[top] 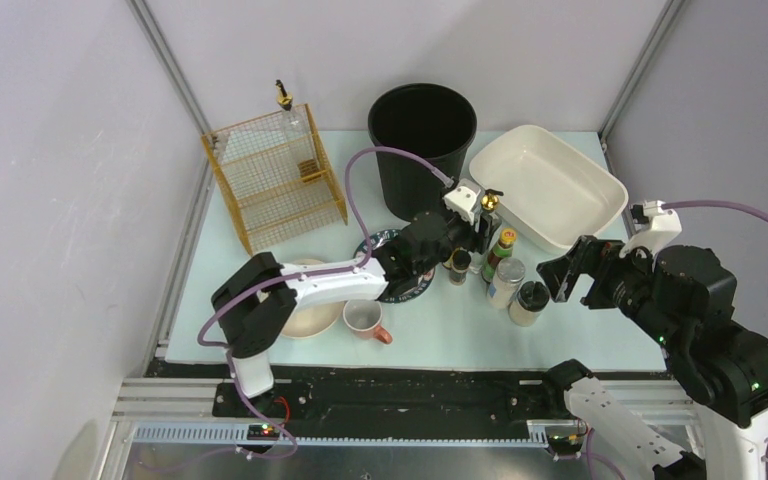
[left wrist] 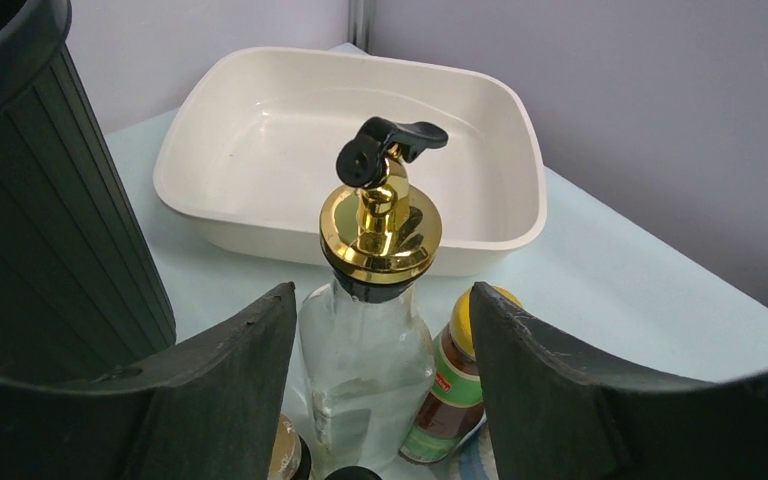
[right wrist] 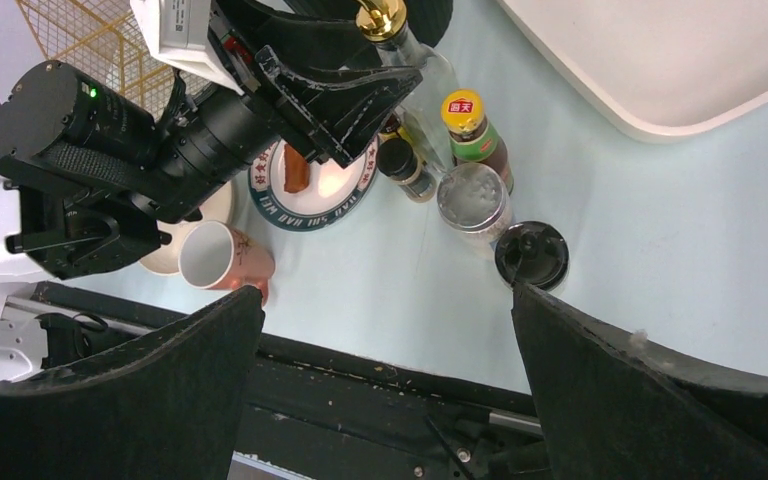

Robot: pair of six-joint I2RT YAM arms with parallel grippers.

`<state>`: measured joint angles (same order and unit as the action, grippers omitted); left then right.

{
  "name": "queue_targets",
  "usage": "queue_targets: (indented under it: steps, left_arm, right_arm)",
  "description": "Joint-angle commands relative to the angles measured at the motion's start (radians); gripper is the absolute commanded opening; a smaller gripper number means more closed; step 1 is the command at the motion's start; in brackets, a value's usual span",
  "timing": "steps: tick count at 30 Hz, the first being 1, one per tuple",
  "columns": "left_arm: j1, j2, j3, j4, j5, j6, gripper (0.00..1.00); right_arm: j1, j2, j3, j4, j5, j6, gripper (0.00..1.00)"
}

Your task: Clear the kitchen counter

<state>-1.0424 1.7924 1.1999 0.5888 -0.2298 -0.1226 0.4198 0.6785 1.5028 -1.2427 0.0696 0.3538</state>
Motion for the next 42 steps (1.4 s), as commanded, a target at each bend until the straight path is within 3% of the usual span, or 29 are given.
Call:
queue_targets:
  steps: [1,7,20,22,25,27,42]
  left_arm:
    - [-0.005,0.013,0.059,0.048,-0.03,0.012,0.67]
    - [-0.006,0.048,0.101,0.048,-0.021,0.004,0.62]
    - [-0.005,0.101,0.143,0.039,-0.004,-0.011,0.37]
    - [-0.005,0.104,0.146,0.037,-0.004,-0.01,0.3]
    - [-0.005,0.107,0.148,0.034,-0.012,0.001,0.09]
    - [-0.006,0.103,0.148,0.031,-0.019,0.011,0.01]
    - [0.009,-0.026,0.219,-0.018,-0.017,0.025,0.0]
  right_arm:
    - [0.001,-0.008,-0.007,0.035,-0.021,-0.008,0.99]
    - [0.001,-0.012,-0.01,0.036,-0.023,-0.01,0.99]
    - [0.001,-0.013,-0.021,0.034,-0.025,-0.016,0.99]
    - [0.002,-0.013,-0.023,0.036,-0.025,-0.015,0.99]
    - [0.001,-0.013,-0.026,0.039,-0.026,-0.015,0.99]
    - [0.002,-0.012,-0.029,0.041,-0.028,-0.015,0.99]
    - [0.002,-0.012,-0.042,0.071,-0.028,-0.017,0.99]
